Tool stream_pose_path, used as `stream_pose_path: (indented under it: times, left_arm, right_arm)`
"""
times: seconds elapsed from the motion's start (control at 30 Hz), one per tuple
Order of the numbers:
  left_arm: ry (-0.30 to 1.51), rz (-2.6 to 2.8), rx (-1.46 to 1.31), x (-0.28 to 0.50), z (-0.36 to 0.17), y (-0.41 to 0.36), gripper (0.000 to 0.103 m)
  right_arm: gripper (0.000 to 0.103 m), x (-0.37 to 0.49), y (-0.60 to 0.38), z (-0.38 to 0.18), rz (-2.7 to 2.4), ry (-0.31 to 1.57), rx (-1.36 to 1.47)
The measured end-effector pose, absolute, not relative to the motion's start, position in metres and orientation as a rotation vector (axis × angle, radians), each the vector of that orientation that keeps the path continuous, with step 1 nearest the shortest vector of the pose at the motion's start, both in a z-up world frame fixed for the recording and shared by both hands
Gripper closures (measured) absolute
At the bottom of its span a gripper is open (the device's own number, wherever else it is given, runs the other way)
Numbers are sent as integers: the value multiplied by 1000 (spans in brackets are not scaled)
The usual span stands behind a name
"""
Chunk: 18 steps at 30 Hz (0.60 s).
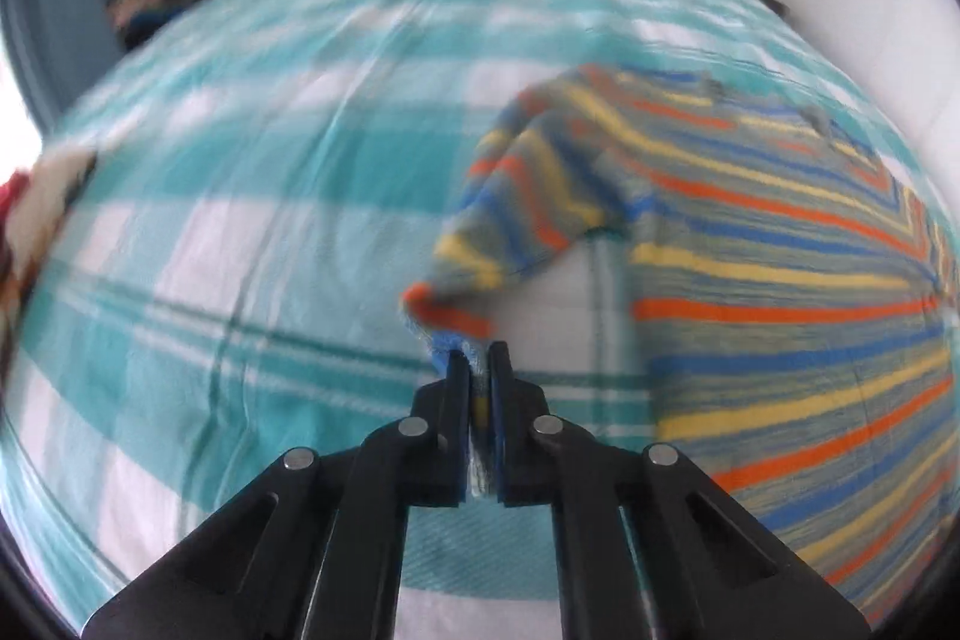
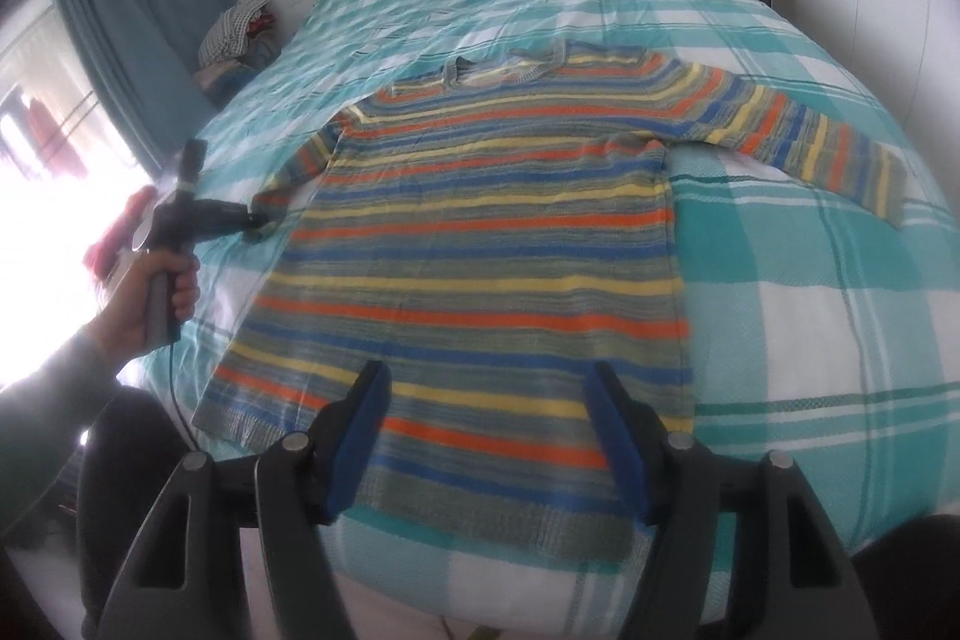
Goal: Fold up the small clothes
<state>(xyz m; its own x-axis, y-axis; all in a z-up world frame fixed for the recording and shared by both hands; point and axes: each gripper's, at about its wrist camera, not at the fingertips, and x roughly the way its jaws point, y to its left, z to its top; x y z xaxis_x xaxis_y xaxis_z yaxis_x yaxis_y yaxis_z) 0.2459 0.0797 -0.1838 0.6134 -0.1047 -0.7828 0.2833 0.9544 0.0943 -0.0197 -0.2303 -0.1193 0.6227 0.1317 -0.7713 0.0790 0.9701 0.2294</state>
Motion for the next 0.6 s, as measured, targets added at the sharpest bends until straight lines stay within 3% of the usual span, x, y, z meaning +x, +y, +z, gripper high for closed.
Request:
stream_pose_path:
  times: [0.1, 0.17, 0.2, 0.23, 0.33, 0.5, 0.6]
  left_arm:
    - [732, -409, 597, 187, -173, 8, 97]
    - [756, -536, 745, 154, -189, -22, 88]
    - [790, -575, 775, 141, -199, -30, 73]
    - [825, -592, 785, 130, -205, -33, 48]
    - [874, -622, 664, 111, -198, -14, 20]
    - [1028, -565, 106, 157, -163, 59, 20]
    - [1038, -533, -149, 181, -160, 87, 26]
  right_arm:
    - [37, -28, -233, -123, 8, 905, 230]
    - [37, -30, -237, -131, -7, 919, 236]
    - [37, -31, -240, -135, -13, 931, 242]
    - [37, -31, -243, -138, -19, 941, 251]
    - [37, -34, -250, -139, -28, 934, 274]
    - [37, -38, -251, -141, -30, 929, 240]
    - [37, -35, -249, -151, -17, 961, 257]
